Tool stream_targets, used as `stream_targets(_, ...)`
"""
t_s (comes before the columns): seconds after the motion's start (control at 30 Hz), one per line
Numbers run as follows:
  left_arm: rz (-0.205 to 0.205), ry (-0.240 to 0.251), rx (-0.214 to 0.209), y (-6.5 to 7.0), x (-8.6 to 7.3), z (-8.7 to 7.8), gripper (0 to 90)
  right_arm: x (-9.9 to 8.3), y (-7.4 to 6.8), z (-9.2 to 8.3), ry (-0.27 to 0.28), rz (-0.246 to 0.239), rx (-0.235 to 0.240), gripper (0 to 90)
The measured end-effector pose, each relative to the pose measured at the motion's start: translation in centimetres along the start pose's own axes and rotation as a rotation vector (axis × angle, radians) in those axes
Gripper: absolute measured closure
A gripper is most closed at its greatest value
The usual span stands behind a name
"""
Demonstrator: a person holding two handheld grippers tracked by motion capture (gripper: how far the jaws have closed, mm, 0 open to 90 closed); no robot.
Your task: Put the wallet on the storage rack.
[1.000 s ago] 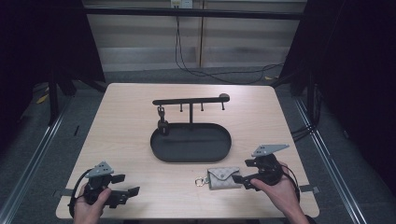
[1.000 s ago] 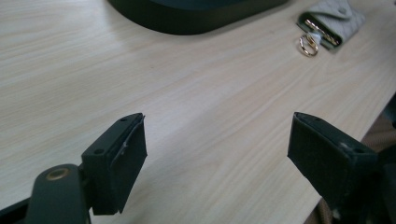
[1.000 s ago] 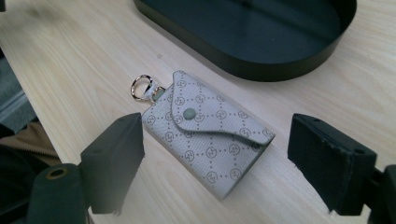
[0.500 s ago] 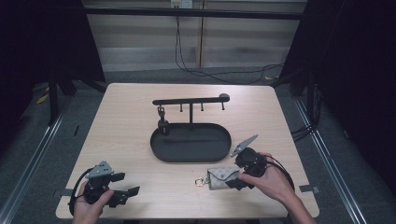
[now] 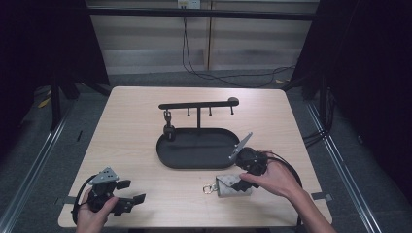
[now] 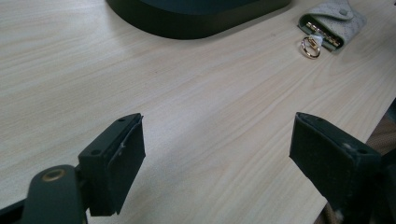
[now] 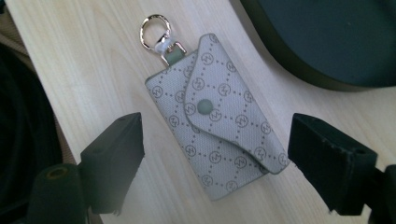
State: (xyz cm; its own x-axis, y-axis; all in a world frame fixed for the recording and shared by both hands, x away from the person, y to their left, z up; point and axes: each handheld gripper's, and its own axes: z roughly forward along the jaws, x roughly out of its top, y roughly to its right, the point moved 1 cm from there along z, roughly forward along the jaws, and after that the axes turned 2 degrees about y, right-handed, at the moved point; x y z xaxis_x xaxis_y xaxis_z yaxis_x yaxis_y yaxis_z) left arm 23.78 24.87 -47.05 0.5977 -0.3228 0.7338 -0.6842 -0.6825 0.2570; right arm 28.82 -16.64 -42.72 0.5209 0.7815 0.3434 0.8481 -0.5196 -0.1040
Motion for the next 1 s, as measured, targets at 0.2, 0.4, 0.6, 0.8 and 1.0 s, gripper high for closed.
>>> stream_targets(0.2,-0.005,-0.014,-0.006,0.1,0.0,0.1,18.0,0.8,0.1,0.5,-0.078,-0.046,0.008,18.2)
stream_targets(0.4,0.001,-0.021,-0.016,0.2,0.0,0.1,18.0,1.5,0.4,1.4,-0.111,-0.094,0.018,18.0)
stream_targets(0.6,-0.001,-0.025,-0.018,0.2,0.1,0.1,18.0,2.0,-0.1,2.2,-0.152,-0.177,0.019,17.5)
stream_targets(0.8,0.004,-0.036,-0.029,0.4,0.1,0.4,17.9,2.7,-0.1,3.4,-0.252,-0.201,0.033,18.2)
stream_targets(1.0,0.015,-0.038,-0.032,0.4,0.1,0.4,17.8,2.7,0.1,4.4,-0.289,-0.231,0.023,18.6)
